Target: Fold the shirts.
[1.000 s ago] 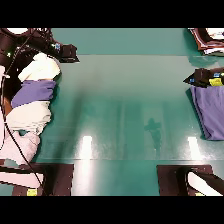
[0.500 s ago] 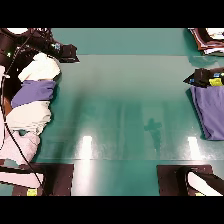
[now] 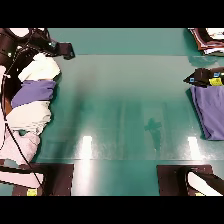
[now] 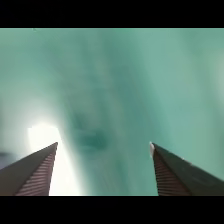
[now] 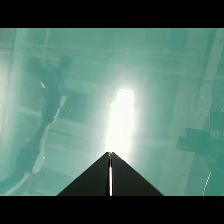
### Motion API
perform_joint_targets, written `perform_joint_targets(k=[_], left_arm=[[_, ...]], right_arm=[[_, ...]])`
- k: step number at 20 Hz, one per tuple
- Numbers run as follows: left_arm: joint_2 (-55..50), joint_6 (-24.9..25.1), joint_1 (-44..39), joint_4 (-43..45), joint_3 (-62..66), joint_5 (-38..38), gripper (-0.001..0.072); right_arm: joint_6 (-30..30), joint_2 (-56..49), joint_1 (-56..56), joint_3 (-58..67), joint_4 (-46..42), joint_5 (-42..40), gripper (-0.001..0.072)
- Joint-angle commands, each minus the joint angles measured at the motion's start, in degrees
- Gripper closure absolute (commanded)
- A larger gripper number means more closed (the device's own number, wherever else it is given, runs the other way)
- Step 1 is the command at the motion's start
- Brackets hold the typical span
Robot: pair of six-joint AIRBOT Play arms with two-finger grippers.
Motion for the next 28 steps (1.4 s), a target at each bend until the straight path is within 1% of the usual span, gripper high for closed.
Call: perform_joint_targets(k=[1,2,5,9,15,16,17,18,19,22,26,28], left_arm=[[-2.21,-7.02,3.02,16.20,0.04,6.88,0.0041],[-3.98,-7.98,4.85,15.85,0.04,7.06,0.0040],[-9.38,-7.89,9.33,15.50,0.04,6.49,0.0040],[-15.74,-7.96,13.88,15.15,0.04,7.89,0.0040],[-19.67,-8.07,17.73,15.04,0.04,10.10,0.0043],[-19.71,-8.09,17.73,14.84,0.04,10.21,0.0167],[-19.71,-8.04,17.73,14.75,0.04,10.19,0.0420],[-19.71,-8.04,17.73,14.29,0.04,9.94,0.0621],[-19.56,-8.02,17.73,13.09,0.07,9.31,0.0686],[-17.14,-8.02,17.64,9.07,1.64,5.68,0.0687],[-4.11,-7.67,14.53,8.83,7.37,5.90,0.0687],[3.91,-5.68,11.34,8.28,11.72,4.59,0.0687]], right_arm=[[0.04,0.00,0.07,0.04,0.07,0.07,0.0696],[0.04,0.00,0.07,0.04,0.07,0.07,0.0696],[0.04,0.00,0.07,0.04,0.07,0.07,0.0696],[0.04,0.00,0.07,0.04,0.07,0.09,0.0696],[0.04,0.00,0.07,0.04,0.07,-0.13,0.0696],[0.07,-0.02,0.07,0.04,0.04,-0.13,0.0696],[0.07,-0.02,0.07,0.04,0.07,-0.13,0.0696],[0.07,-0.02,0.07,0.04,0.07,-0.11,0.0696],[0.04,0.00,0.07,0.04,0.04,-0.13,0.0696],[0.07,0.20,0.04,0.13,0.37,-1.11,0.0696],[0.02,2.75,0.04,3.45,0.17,-9.25,0.0696],[0.00,3.54,0.04,7.80,-0.04,-12.33,0.0696]])
